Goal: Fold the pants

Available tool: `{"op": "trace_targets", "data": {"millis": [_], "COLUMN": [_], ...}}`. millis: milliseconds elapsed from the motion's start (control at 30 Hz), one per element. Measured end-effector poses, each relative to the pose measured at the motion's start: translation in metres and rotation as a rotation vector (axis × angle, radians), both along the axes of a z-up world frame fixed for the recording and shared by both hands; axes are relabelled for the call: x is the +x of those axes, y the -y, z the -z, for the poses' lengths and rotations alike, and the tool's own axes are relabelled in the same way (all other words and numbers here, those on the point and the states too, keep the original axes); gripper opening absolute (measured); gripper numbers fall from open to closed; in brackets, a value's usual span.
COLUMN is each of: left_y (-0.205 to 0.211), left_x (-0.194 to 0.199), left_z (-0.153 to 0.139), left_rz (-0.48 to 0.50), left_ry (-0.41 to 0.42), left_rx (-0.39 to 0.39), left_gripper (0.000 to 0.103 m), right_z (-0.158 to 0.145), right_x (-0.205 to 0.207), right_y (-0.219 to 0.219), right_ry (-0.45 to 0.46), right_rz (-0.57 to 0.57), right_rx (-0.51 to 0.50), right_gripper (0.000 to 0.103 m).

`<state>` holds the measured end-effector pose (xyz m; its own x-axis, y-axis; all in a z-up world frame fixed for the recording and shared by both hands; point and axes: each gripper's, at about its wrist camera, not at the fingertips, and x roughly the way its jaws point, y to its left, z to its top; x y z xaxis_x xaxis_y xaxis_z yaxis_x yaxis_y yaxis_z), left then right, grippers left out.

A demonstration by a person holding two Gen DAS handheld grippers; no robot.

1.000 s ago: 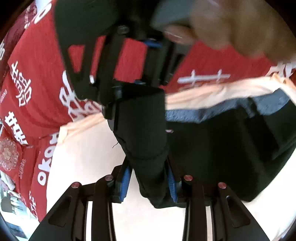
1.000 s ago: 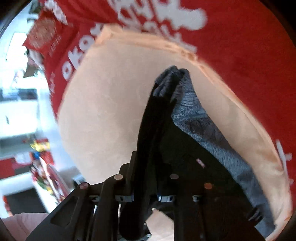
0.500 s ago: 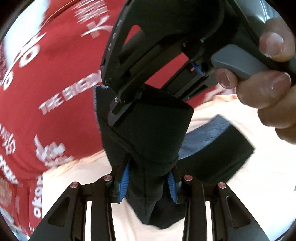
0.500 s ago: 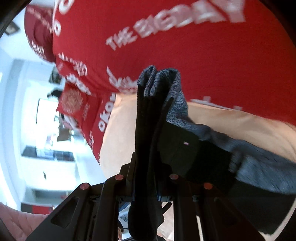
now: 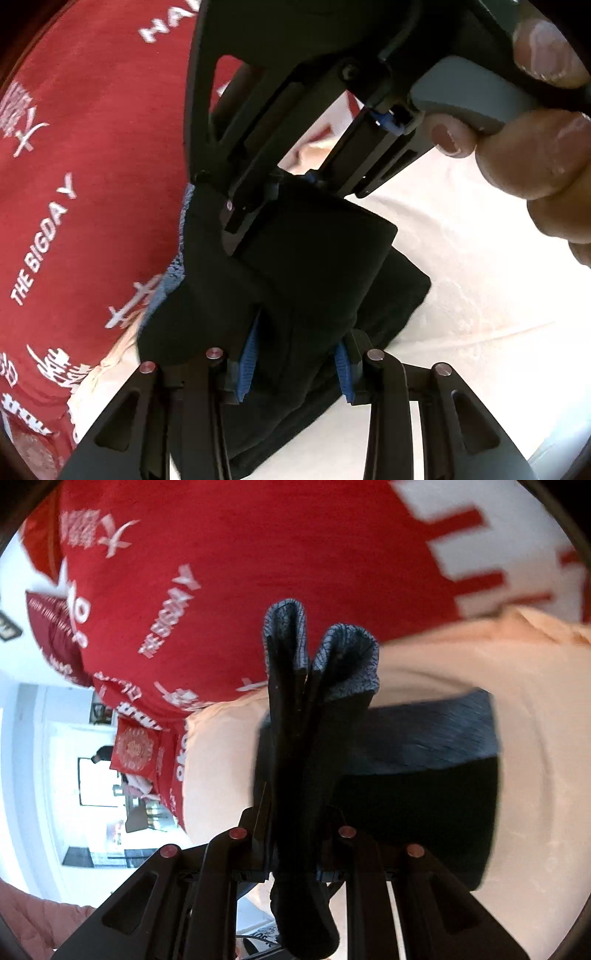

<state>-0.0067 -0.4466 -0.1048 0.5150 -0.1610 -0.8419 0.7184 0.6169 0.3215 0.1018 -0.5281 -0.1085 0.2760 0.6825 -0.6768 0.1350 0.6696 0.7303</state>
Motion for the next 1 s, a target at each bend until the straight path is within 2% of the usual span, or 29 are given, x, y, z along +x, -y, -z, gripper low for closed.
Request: {"op": "trace_targets", "data": {"millis": [233,267,300,367,500,567,767,833,1000], "left_y": [0.015,0.016,0.014,0.003,-0.029,-0.045,-0.101,-0.119,-0.166], "left_x": [-0.004,-0.005,-0.006,0.000,0.005,0.006,0.031,0.044,0.080], "left_z": [0.029,0.029,0.030,0.026,0.013,0.005,-0.012,-0.009,0.010], "left_rz": [0.004,0.002,-0.007,-0.035,-0.071,-0.098,-0.266,-0.337,-0.532], "left_ry": [-0.019,-0.021,-0.028,-0.067,-0.108,-0.119,-0.102,-0.140,-0.283], "left_rx": [0.055,0.059,0.066,0.048,0.019,0.005,-0.035,-0.045,-0.079], "left_gripper": [0.037,0.042,0.053,0.067,0.068,0.068,0.068,0.068,0.068], "right_z": [0.052,0.062,0.067,0.072,0.070,0.064,0.044,0.041,0.040], "right_x": [-0.008,-0.010,-0.011,-0.014,-0.023,-0.027,-0.046,-0.054,-0.065], "right_y": [0.027,0.034,0.036,0.039,0.039,0.037,0.020,0.014,0.009], "right_ry": [-0.059,-0.065,-0.072,-0.082,-0.082,-0.080,-0.064,-0.054,-0.072], "right_rz": [0.020,0.021,0.026,0.037,0.037,0.034,0.019,0.018,0.060], "right_rx": [-0.047,-0.053,-0.050,-0.048,-0.126,-0.171,-0.387,-0.458,-0.518], "right_gripper": [0.017,0.017,0.017,0.018,0.026,0.026,0.026,0.026,0.029]}}
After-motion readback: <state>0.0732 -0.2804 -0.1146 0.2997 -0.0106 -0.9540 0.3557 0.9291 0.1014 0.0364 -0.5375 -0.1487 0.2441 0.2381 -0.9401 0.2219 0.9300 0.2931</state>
